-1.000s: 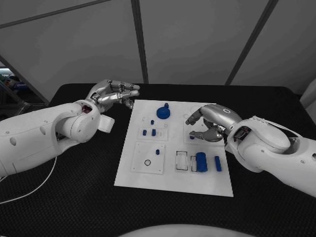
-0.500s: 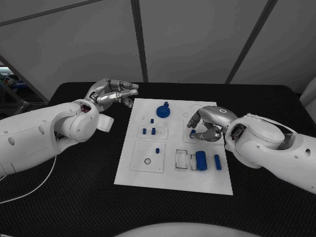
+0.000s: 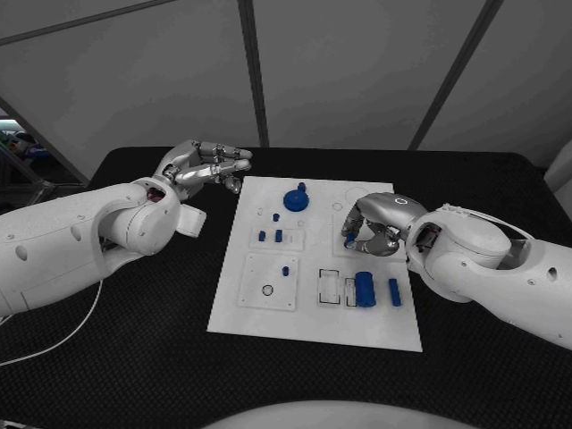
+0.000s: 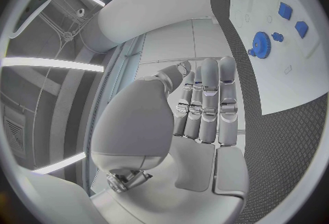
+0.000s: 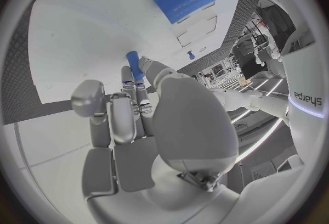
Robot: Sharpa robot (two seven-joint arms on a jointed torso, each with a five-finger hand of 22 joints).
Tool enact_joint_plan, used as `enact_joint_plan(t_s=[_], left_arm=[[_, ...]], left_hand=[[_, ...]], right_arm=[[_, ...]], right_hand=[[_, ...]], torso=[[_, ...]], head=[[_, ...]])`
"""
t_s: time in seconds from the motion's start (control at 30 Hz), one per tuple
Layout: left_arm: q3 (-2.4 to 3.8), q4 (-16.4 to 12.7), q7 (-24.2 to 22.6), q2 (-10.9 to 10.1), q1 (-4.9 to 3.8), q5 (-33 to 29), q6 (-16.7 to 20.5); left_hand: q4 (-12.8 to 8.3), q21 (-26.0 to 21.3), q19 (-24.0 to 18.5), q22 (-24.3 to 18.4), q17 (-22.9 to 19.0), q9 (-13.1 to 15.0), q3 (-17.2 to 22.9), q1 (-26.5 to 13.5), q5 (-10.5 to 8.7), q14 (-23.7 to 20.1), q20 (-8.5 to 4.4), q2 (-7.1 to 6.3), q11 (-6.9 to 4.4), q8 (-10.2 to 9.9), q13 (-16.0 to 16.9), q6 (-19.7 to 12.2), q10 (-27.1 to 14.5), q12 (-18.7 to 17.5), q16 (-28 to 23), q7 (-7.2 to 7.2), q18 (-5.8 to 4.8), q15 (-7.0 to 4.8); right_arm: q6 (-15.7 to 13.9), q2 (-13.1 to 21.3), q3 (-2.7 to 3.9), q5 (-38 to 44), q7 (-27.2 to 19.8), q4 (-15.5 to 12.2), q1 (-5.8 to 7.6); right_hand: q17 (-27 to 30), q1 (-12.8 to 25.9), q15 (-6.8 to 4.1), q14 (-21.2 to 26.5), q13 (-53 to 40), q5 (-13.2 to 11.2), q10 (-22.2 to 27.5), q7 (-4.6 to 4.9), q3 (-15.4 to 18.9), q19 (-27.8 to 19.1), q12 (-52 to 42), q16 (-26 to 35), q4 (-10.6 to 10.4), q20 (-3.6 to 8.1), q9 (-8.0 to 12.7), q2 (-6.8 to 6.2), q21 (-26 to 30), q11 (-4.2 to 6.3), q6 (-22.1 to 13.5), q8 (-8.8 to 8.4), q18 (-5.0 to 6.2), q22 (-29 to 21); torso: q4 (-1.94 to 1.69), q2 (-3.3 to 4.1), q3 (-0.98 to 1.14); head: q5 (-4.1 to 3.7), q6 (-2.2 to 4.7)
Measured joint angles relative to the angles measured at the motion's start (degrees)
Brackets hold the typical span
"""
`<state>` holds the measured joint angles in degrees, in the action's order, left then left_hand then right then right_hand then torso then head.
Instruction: Assemble the parts on the task board
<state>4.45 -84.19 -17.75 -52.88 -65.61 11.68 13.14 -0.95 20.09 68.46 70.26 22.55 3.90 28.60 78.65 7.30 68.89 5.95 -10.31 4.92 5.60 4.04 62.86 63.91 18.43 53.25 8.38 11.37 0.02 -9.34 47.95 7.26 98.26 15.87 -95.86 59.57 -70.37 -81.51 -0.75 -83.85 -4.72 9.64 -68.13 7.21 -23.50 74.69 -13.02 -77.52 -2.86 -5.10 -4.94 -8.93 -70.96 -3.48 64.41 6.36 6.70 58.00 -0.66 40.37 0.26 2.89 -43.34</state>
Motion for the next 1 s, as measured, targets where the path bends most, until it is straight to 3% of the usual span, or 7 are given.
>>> enact_joint_plan(t_s=[0.13,0.5,0.83,1.0], left_arm=[[0.0,0.04,0.0,0.0,0.0,0.0,0.0],[0.0,0.13,0.0,0.01,0.0,0.0,-0.01],[0.0,0.46,0.0,0.06,0.0,0.0,-0.03],[0.0,0.57,0.01,0.32,0.0,0.0,-0.04]], left_hand=[[0.0,0.0,0.0,0.0,0.0,0.0,0.0,0.0,0.0,0.0,0.0,0.0,0.0,0.0,0.0,0.0,0.0,0.0,0.0,0.0,-0.01,0.0],[0.0,0.0,0.0,0.01,0.01,0.0,0.0,-0.02,0.0,0.0,0.0,0.01,0.0,0.0,0.0,0.0,0.0,-0.01,0.0,0.0,-0.01,0.0],[0.0,0.0,0.0,0.01,0.01,0.0,0.0,-0.24,0.0,0.0,0.0,0.24,0.0,0.0,0.0,0.0,0.0,-0.02,0.0,0.0,-0.01,0.0],[0.0,0.0,0.0,-0.01,0.01,0.0,0.0,-0.24,0.0,0.0,0.0,0.24,0.0,0.0,0.0,0.0,0.0,-0.02,0.0,0.0,-0.01,0.0]], right_arm=[[0.0,-0.07,0.0,0.21,0.07,0.0,0.0],[-1.36,0.17,-0.05,0.87,0.2,-1.04,-0.06],[-6.31,2.45,0.13,1.1,-0.35,-7.57,-0.01],[-8.09,1.72,0.24,0.15,-1.08,-9.79,0.01]], right_hand=[[-0.12,-0.23,-0.62,-0.21,-0.5,-0.05,-1.71,-0.64,-0.44,0.51,-0.5,-0.23,0.45,0.51,-0.35,0.23,-0.39,0.73,1.86,0.91,0.0,0.81],[-0.36,-1.37,-1.32,-0.09,-1.81,-1.37,-2.32,-0.97,-1.63,1.22,-0.84,-0.46,1.98,1.22,-0.87,1.35,-1.39,0.11,3.65,1.96,0.0,2.2],[-0.44,-1.37,-1.31,-0.09,-2.01,-0.76,-2.32,-1.06,-2.15,1.31,-0.7,-0.46,2.81,1.31,-1.01,1.35,-1.72,0.11,3.76,2.24,-0.01,2.64],[-0.44,-1.37,-1.31,-0.09,-2.02,-0.36,-2.32,-1.03,-2.38,1.31,-0.59,-0.46,3.05,1.31,-0.88,1.35,-1.72,0.11,3.74,2.24,-0.01,2.69]], torso=[[0.01,0.0,0.01],[0.04,-0.02,0.02],[0.1,-0.1,-0.01],[0.09,-0.1,-0.04]], head=[[-0.03,-0.06],[-0.01,-0.21],[0.11,-0.01],[0.08,0.12]])
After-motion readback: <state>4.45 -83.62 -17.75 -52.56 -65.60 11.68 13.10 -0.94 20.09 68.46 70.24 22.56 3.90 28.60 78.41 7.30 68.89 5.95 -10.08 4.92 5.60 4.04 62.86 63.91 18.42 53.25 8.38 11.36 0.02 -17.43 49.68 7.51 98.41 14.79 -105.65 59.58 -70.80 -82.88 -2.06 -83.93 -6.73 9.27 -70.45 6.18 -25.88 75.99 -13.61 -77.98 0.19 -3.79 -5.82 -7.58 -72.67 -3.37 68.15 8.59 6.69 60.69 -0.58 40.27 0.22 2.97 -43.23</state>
